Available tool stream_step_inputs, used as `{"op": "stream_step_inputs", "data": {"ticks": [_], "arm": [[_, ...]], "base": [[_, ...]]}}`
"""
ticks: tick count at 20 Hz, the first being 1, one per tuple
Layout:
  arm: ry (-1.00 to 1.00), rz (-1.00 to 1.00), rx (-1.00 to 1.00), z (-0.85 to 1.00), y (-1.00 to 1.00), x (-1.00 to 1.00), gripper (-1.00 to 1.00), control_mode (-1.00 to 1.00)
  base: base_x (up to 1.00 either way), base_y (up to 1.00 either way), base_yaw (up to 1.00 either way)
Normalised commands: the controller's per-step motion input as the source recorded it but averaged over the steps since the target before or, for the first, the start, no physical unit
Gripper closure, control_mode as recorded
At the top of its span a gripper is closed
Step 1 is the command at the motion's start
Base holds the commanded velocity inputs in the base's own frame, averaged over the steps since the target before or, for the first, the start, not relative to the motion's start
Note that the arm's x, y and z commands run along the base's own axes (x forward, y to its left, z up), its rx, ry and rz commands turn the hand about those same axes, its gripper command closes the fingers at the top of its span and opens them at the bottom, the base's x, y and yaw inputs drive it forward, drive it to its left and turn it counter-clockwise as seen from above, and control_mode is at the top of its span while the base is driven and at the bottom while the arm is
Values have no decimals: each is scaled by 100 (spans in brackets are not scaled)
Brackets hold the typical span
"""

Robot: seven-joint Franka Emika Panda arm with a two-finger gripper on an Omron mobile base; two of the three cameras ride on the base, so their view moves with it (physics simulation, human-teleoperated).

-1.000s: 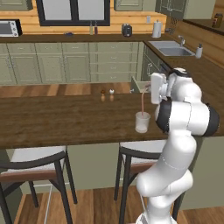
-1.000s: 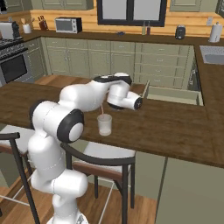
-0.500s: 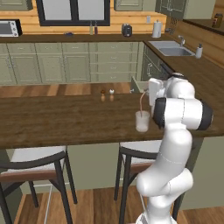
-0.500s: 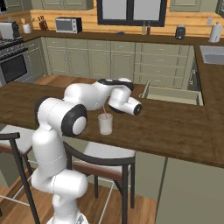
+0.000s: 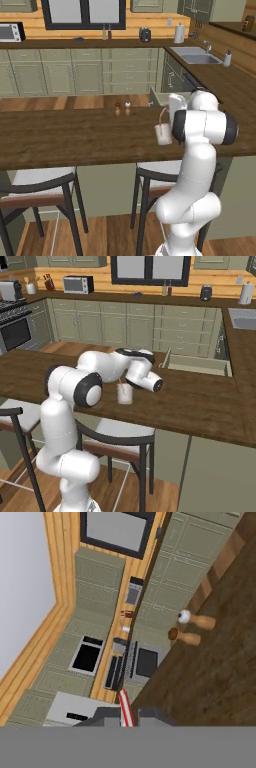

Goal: Take a straw from the drawer in front and place it inside the glass cup on the dining counter.

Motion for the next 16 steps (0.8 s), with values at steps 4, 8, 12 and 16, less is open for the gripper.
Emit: {"op": "stream_step_inputs", "data": {"ticks": [4, 8, 12, 16], "arm": [[-5, 0, -4, -10, -27, -58, 100, -100], [-6, 0, -4, -10, -29, -69, 100, -100], [-3, 0, -1, -9, -8, -40, 100, -100], [-4, 0, 0, -5, 0, -6, -100, -100]], "base": [[0, 0, 0], [0, 0, 0], [0, 0, 0], [0, 0, 0]]}}
